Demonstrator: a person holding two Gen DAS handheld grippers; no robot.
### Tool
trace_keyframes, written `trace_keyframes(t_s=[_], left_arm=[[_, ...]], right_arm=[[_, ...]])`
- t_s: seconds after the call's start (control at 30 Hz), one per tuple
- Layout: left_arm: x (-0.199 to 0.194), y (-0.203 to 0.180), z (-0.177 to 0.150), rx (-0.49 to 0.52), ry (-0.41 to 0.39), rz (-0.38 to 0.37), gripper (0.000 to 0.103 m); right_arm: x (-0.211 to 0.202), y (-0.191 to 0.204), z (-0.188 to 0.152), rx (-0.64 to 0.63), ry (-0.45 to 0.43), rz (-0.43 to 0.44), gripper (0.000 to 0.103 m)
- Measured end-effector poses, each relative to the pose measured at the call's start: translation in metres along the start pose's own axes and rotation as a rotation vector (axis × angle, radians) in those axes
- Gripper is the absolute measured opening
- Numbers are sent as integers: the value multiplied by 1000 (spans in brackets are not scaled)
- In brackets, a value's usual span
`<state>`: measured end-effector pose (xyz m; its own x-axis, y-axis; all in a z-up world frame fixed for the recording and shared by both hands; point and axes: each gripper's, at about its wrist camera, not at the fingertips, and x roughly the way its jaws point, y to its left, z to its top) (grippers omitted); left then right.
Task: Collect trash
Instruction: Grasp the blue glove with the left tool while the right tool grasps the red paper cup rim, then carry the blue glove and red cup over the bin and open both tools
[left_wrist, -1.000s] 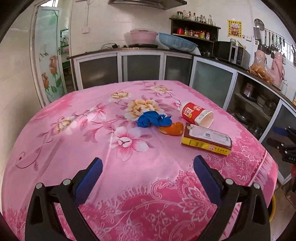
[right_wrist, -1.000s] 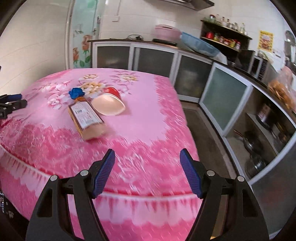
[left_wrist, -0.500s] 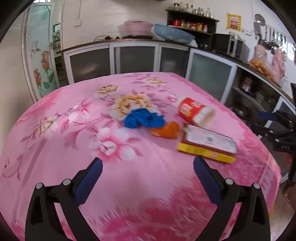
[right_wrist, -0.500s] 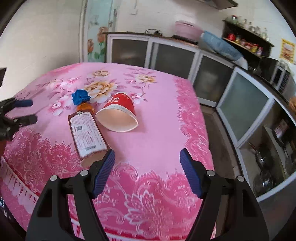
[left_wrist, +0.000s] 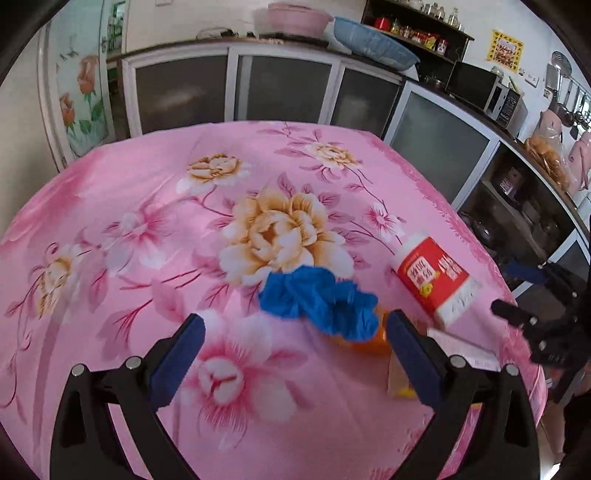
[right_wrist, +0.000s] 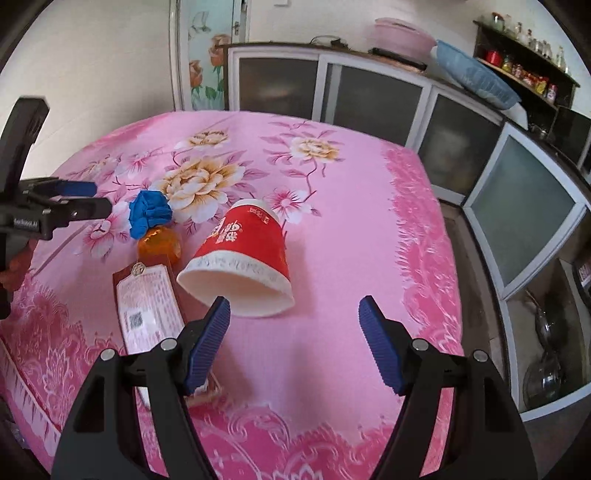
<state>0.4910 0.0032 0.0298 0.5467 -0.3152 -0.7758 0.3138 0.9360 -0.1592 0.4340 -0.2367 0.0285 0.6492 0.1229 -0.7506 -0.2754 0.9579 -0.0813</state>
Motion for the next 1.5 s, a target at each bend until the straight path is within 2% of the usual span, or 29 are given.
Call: trace_keyframes(t_s=[0.07,0.17,0.27,0.37,0.43,0.47,0.5,0.57,0.6,0.63,0.67,0.83,1.17,1.5], left_arm=[[10,0,6,-1,17,24,95],[25,1,15,-23,55,13,95],[40,2,25,-40,88,-3,95],[54,1,30,-53,125,12,95],[60,2,31,-62,130,17,93],[61,1,31,-61,127,20,83],[62,1,31,-60,130,26,76],[65,2,31,-69,145,17,40],[67,3,30,-75,155,19,34],[69,5,30,-89,160,23,15],[69,6,30,-92,164,22,6],[50,11,31,-108,112,5,3],[3,19,23,-131,28,-37,3],[-60,7,-11,-131,-70,-76,3]], right_arm=[[12,1,4,-4,25,9,68],[23,4,9,0,47,46,68],[36,9,14,-19,69,43,68],[44,12,18,-21,84,61,66],[49,15,19,-27,103,68,52],[51,16,20,-30,109,62,48],[52,17,21,-32,111,55,39],[55,18,22,-23,120,61,25],[56,17,24,-10,122,72,18],[56,16,25,-2,123,76,10],[56,15,25,12,123,84,9],[42,17,29,39,72,105,2],[8,19,33,45,7,112,2],[-68,12,-6,73,-73,38,2]])
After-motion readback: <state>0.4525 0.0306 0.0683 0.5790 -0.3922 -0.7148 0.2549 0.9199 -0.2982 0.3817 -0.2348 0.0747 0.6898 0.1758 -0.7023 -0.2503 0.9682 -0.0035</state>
